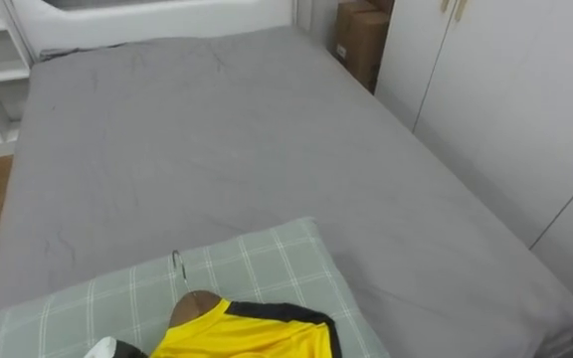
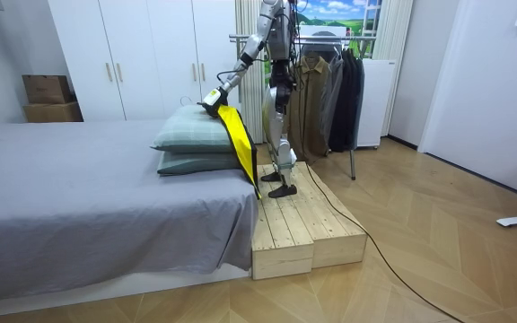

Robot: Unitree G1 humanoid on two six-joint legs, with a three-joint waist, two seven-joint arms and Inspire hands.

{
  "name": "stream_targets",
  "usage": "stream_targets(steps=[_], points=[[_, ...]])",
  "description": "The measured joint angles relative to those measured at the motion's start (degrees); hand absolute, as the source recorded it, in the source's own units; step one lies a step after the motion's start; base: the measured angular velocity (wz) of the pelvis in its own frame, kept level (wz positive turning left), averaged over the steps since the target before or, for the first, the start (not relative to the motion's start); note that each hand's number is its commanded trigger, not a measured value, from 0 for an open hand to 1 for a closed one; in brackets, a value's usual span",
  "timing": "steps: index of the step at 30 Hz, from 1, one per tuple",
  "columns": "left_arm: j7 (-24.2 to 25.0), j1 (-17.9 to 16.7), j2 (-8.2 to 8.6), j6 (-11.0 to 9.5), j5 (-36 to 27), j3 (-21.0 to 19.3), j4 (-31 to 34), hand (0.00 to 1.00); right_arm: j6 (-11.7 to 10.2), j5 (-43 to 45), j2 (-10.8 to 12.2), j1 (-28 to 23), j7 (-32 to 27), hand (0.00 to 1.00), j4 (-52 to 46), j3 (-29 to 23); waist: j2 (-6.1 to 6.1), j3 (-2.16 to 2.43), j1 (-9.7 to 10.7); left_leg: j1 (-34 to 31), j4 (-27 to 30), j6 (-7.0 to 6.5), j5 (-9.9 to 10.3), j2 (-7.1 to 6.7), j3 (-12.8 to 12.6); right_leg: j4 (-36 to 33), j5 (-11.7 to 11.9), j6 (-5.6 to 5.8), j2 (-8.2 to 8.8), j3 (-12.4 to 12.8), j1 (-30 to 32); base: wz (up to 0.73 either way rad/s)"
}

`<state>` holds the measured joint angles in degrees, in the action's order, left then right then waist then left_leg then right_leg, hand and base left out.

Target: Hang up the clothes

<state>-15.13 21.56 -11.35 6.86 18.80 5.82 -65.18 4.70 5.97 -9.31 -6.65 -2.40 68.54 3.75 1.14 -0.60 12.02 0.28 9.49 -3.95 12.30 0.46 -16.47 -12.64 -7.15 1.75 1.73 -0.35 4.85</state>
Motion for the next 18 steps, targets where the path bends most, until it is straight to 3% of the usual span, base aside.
stream_targets(steps=[3,7,13,18], points=[[-0.17,-0.32,-0.02,-1.49,-1.28,-0.17,4.15,1.00,-0.20,-0.43,0.00,-0.06,-0.02,0.00,0.30,0.00,0.55,0.09,-0.05,0.12,0.04,0.00,-0.01,-0.03,1.06,0.01,0.00,0.00,0.09,-1.05,-0.78,0.18],[-0.25,-3.34,-0.11,-3.12,-1.19,0.05,11.46,1.00,-0.96,-2.99,-0.22,-0.06,-0.13,0.00,0.55,0.00,1.15,0.35,-0.40,1.13,-0.27,0.07,-0.05,-0.02,1.93,0.27,-0.01,0.00,0.12,-1.95,-2.15,0.11],[-0.05,-6.31,-0.14,-3.15,-3.03,0.09,15.64,1.00,-1.06,-4.44,-0.26,0.09,0.02,0.00,0.80,-0.57,1.21,0.43,-1.42,2.19,-0.26,0.09,-0.06,-0.17,3.07,2.09,0.00,0.00,0.27,-3.20,-4.40,0.11],[0.47,-6.54,-0.47,-3.27,-2.93,0.10,19.39,1.00,-1.07,-4.42,-0.49,0.51,0.27,0.00,1.76,-0.61,1.33,0.42,-2.29,2.45,-0.29,0.21,-0.14,-0.17,4.25,2.22,0.00,0.00,0.36,-4.48,-5.34,0.13]])
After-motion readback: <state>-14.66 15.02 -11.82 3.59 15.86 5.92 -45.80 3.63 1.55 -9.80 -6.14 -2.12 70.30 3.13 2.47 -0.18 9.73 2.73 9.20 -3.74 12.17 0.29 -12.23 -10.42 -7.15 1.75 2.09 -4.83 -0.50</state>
